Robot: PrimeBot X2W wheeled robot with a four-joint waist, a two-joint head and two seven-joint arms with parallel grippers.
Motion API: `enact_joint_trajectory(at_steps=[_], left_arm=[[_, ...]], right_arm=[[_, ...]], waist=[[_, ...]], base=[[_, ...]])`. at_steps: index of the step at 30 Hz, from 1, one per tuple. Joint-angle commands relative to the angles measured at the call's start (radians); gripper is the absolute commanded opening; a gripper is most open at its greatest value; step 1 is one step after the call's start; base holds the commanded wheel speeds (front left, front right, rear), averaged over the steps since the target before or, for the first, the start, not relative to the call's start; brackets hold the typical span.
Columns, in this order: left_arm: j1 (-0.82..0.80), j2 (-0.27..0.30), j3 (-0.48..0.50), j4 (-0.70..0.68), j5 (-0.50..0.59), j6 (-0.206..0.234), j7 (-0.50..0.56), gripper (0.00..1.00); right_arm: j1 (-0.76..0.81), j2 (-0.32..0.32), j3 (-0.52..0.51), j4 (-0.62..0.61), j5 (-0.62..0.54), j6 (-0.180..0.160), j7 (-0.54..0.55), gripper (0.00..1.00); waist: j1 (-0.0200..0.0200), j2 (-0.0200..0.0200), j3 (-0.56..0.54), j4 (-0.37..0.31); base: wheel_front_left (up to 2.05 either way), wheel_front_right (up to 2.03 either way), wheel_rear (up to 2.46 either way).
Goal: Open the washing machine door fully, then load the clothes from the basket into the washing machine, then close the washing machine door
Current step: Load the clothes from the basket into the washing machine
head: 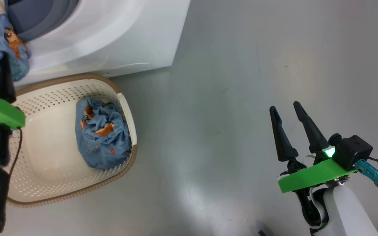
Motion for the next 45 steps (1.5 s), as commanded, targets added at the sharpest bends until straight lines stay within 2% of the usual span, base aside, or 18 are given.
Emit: enact_joint_trajectory(at_steps=[1, 3, 4, 5, 7, 12, 19, 23, 27, 35, 38, 41, 45], left_arm=[[-0.014, 0.055, 0.016, -0.012, -0.010, 0.001, -0.005, 0.86], [-0.016, 0.060, 0.010, -0.014, -0.019, 0.001, -0.005, 0.45], [-0.017, 0.062, 0.007, -0.017, -0.026, 0.001, -0.005, 0.38], [-0.019, 0.065, 0.005, -0.020, -0.034, 0.001, -0.005, 0.21], [-0.022, 0.069, 0.000, -0.029, -0.047, 0.001, -0.005, 0.00], [-0.009, 0.073, -0.005, -0.090, -0.065, 0.001, -0.005, 0.00], [0.027, 0.073, 0.021, -0.257, -0.064, 0.001, -0.005, 0.00], [0.010, 0.081, 0.016, -0.277, -0.072, 0.001, -0.005, 0.00], [-0.052, 0.108, -0.021, -0.239, -0.075, 0.001, -0.005, 0.00], [-0.268, 0.180, -0.140, -0.071, -0.068, 0.001, -0.005, 0.00], [-0.340, 0.208, -0.097, -0.081, -0.014, 0.001, -0.005, 0.00], [-0.349, 0.199, -0.047, -0.064, 0.038, 0.001, -0.005, 0.00], [-0.348, 0.184, -0.080, 0.015, 0.079, 0.001, -0.005, 0.00]], right_arm=[[0.009, 0.006, 0.029, -0.024, 0.012, 0.002, -0.005, 1.00], [0.011, 0.006, 0.029, -0.024, 0.012, 0.002, -0.005, 1.00], [0.012, 0.006, 0.029, -0.025, 0.012, 0.002, -0.005, 1.00], [0.013, 0.006, 0.028, -0.025, 0.012, 0.002, -0.005, 1.00], [0.014, 0.006, 0.025, -0.027, 0.012, 0.002, -0.005, 1.00], [0.018, 0.006, 0.018, -0.029, 0.015, 0.002, -0.005, 1.00], [0.019, 0.006, 0.020, -0.026, 0.029, 0.002, -0.005, 1.00], [0.019, 0.006, 0.028, -0.024, 0.033, 0.002, -0.005, 1.00], [0.013, 0.006, 0.041, -0.022, 0.040, 0.002, -0.005, 1.00], [0.012, 0.006, 0.061, -0.021, 0.057, 0.002, -0.005, 1.00], [0.008, 0.006, 0.069, -0.025, 0.064, 0.002, -0.005, 1.00], [0.007, 0.006, 0.074, -0.029, 0.070, 0.002, -0.005, 1.00], [0.012, 0.006, 0.080, -0.030, 0.076, 0.002, -0.005, 1.00]], waist=[[0.0000, -0.0001, -0.002, -0.003], [0.0000, -0.0001, -0.003, -0.006], [0.0000, -0.0001, -0.002, -0.006], [0.0000, -0.0001, -0.002, -0.006], [0.0000, -0.0001, -0.001, -0.004], [0.0000, -0.0001, -0.001, 0.006], [0.0000, -0.0001, -0.003, 0.019], [0.0000, -0.0001, -0.004, 0.018], [0.0000, -0.0001, -0.001, 0.007], [0.0000, -0.0001, 0.009, -0.036], [0.0000, -0.0001, 0.019, -0.054], [0.0000, -0.0001, 0.023, -0.067], [0.0000, -0.0001, 0.026, -0.077]], base=[[0.00, 0.00, 0.00], [0.00, 0.00, 0.00], [0.00, 0.00, 0.00], [0.00, 0.00, 0.00], [0.00, 0.00, 0.00], [0.00, 0.00, 0.00], [0.00, 0.00, 0.00], [0.00, 0.00, 0.00], [0.00, 0.00, 0.00], [0.00, 0.00, 0.00], [0.00, 0.00, 0.00], [0.00, 0.00, 0.00], [0.00, 0.00, 0.00]])
